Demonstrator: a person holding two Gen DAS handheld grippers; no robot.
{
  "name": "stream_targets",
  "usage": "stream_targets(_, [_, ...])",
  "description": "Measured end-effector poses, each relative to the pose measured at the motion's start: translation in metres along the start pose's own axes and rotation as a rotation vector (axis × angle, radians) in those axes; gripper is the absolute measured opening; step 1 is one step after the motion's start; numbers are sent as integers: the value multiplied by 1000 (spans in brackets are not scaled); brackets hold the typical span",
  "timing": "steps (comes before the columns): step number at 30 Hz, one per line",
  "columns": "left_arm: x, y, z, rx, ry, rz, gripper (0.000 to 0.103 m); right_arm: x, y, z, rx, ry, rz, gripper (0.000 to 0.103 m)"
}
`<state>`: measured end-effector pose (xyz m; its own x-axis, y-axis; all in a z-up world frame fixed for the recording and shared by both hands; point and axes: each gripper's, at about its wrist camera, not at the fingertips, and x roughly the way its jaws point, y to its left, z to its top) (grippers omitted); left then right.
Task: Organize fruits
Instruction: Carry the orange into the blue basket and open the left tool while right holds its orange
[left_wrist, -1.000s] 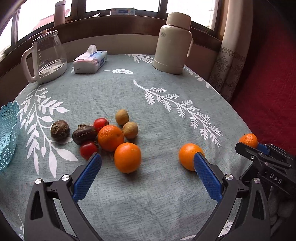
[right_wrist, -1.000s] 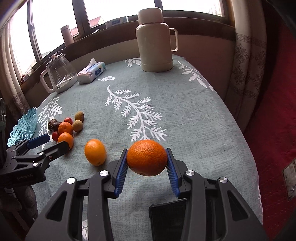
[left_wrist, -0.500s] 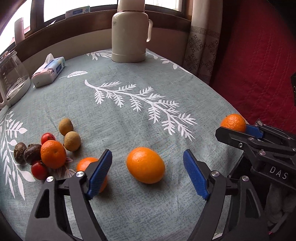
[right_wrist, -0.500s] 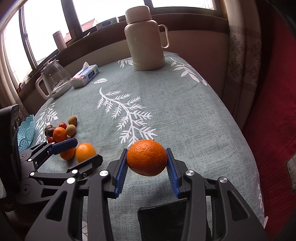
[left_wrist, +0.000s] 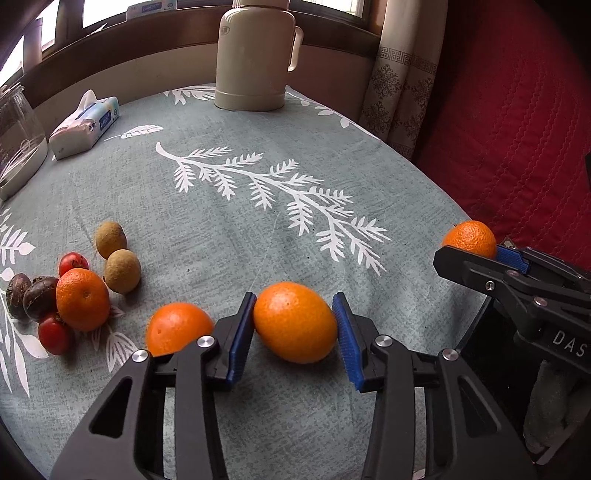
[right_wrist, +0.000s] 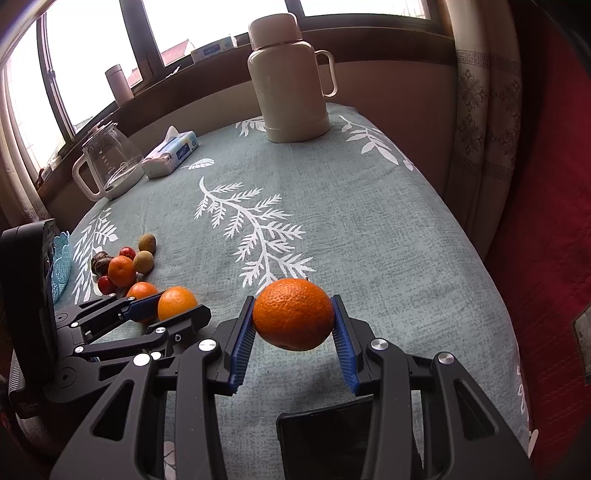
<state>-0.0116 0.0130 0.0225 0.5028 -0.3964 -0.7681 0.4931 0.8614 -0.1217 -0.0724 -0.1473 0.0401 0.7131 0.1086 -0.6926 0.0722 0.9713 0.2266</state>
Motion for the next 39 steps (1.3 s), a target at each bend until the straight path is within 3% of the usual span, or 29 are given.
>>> stream_targets(12, [-46, 17, -2, -64, -91, 45, 44, -11, 11, 3, -11, -24, 16, 40])
stream_targets(39, [-144, 131, -42, -315, -252, 229, 44, -10, 100, -5, -120, -7, 93, 40])
